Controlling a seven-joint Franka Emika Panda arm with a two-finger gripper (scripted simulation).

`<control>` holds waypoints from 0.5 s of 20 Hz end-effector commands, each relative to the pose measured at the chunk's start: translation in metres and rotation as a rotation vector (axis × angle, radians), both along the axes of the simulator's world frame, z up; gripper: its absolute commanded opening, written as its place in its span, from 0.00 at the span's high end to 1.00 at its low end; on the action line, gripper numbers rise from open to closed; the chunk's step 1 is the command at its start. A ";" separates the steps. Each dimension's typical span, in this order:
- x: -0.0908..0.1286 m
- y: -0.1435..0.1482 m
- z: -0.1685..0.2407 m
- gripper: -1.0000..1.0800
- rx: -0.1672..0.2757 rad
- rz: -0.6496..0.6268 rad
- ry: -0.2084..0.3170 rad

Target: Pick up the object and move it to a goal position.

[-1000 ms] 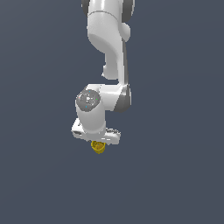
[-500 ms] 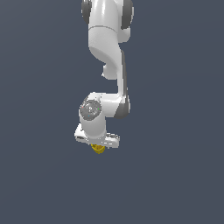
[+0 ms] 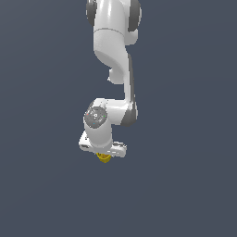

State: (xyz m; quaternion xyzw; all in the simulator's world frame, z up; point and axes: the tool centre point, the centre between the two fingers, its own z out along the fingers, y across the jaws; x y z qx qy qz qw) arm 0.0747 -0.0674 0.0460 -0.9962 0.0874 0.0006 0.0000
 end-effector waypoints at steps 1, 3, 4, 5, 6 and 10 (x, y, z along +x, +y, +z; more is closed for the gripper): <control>0.000 0.000 0.000 1.00 0.000 0.000 -0.001; 0.000 0.000 0.000 1.00 0.000 0.000 -0.001; 0.000 0.000 0.000 1.00 0.000 0.000 0.000; 0.000 0.000 0.000 1.00 0.000 0.000 0.000; 0.000 0.000 0.001 1.00 0.000 0.000 0.000; -0.002 0.005 0.009 1.00 0.000 0.000 0.000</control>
